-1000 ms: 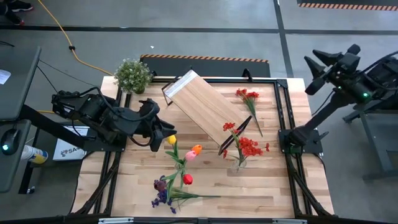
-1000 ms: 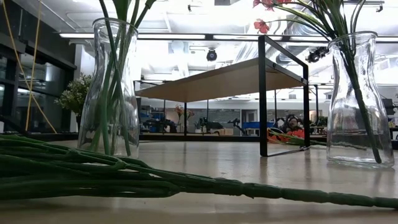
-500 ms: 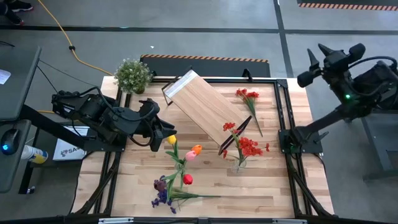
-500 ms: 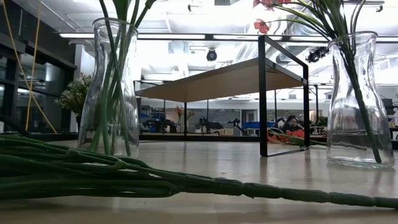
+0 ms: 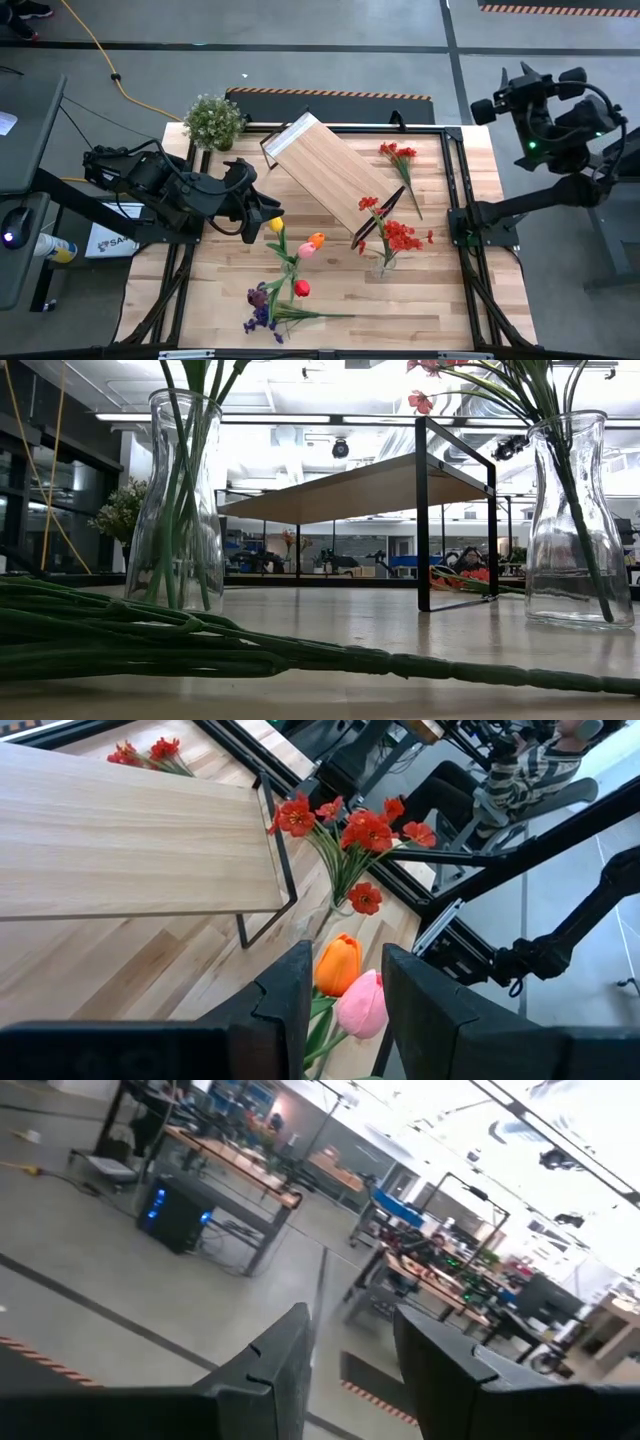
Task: Pick and place flowers into a vace then onto a shelf
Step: Put the orange flowers into the right transparent vase
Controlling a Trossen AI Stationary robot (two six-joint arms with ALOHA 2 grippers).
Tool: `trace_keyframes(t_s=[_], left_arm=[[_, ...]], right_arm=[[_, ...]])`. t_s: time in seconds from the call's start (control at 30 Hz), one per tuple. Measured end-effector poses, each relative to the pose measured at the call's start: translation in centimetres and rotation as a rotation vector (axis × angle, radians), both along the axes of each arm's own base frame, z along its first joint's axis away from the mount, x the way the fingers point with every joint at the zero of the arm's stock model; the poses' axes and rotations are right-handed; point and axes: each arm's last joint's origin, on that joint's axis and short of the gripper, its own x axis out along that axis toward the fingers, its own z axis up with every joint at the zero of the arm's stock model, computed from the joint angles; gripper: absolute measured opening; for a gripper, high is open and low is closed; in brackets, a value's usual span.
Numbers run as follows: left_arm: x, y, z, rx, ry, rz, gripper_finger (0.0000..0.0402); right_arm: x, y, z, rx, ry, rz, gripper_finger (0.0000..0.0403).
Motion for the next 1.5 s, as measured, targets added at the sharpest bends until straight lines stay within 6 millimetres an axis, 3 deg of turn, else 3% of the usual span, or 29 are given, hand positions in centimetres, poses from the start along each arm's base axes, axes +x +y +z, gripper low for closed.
trace_keyframes(t_s=[0.43, 0.67, 0.9, 1.1, 1.27, 1.5], left_arm=[[0.0, 0.0, 0.0, 0.002, 0.006, 0.0, 0.0156], [0.0, 0.0, -0.1, -0.007, 0.009, -0.015, 0.0156], [0.0, 0.0, -0.1, -0.007, 0.009, -0.016, 0.0156], [0.0, 0.0, -0.1, -0.008, 0.009, -0.016, 0.0156], [0.0, 0.0, 0.0, -0.008, 0.008, -0.016, 0.0156], [0.0, 0.0, 0.0, -0.008, 0.008, -0.016, 0.0156]], right_arm=[[2.4, -1.6, -0.5, -0.039, 0.159, -0.061, 0.0138], [4.0, -4.0, -2.6, -0.016, 0.322, -0.112, 0.0138], [2.9, -6.9, -5.7, 0.138, 0.251, -0.019, 0.0138], [1.7, -8.9, -7.0, 0.27, 0.161, 0.002, 0.0138], [1.2, -9.6, -7.9, 0.397, 0.03, 0.079, 0.0138], [0.9, -9.6, -9.3, 0.531, 0.085, 0.066, 0.0138]])
